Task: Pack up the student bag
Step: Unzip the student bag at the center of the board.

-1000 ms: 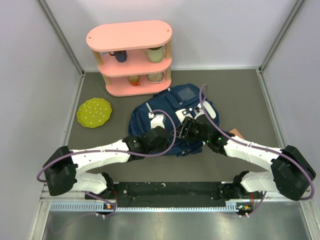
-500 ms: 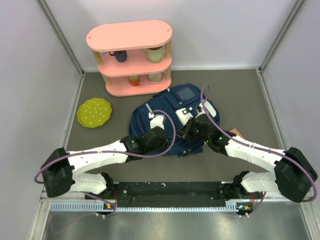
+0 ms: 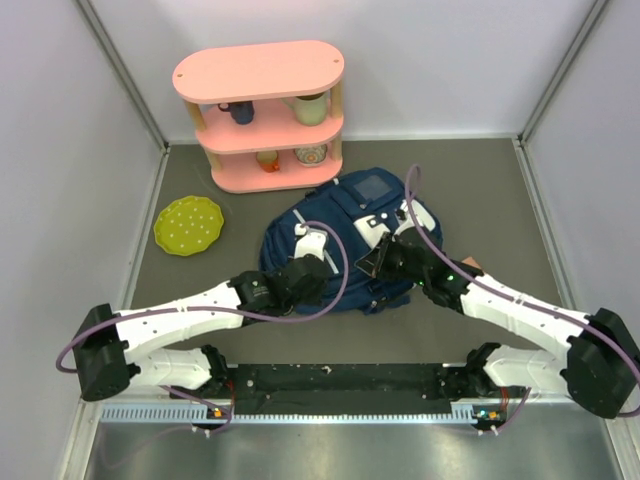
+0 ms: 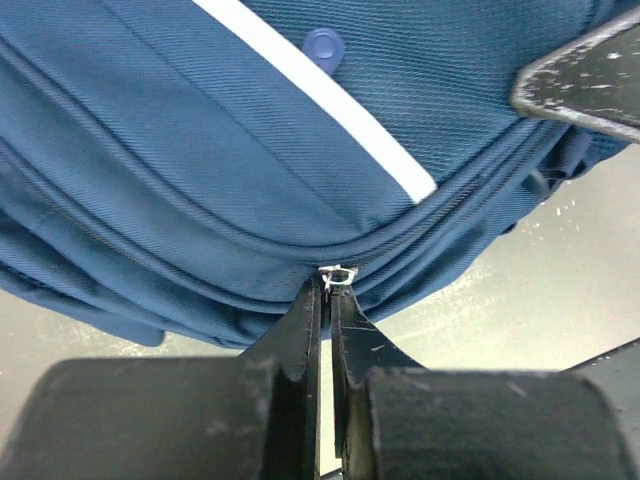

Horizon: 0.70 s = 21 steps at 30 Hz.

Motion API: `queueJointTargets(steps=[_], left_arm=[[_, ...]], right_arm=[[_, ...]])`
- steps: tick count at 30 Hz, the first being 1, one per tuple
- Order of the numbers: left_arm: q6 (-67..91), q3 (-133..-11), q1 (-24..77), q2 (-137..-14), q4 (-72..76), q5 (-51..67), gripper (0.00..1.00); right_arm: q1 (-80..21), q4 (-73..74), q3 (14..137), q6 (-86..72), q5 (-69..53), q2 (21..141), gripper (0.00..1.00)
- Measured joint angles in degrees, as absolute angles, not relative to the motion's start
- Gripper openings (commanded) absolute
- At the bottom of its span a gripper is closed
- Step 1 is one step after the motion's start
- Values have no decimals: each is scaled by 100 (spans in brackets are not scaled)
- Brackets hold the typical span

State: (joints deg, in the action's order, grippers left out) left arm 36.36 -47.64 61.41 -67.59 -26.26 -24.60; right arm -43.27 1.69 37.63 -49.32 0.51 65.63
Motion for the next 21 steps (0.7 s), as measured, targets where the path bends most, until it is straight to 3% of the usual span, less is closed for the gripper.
queueJointTargets(steps=[8, 21], left_arm=[[3415, -4856, 5986, -6761, -2910, -2523, 0], [3400, -4440, 6149, -6543, -1699, -1074, 0]], right_arm=[[-4298, 620, 3754, -4604, 259, 6158, 0], [-3240, 1253, 3750, -3800, -246, 5795, 0]])
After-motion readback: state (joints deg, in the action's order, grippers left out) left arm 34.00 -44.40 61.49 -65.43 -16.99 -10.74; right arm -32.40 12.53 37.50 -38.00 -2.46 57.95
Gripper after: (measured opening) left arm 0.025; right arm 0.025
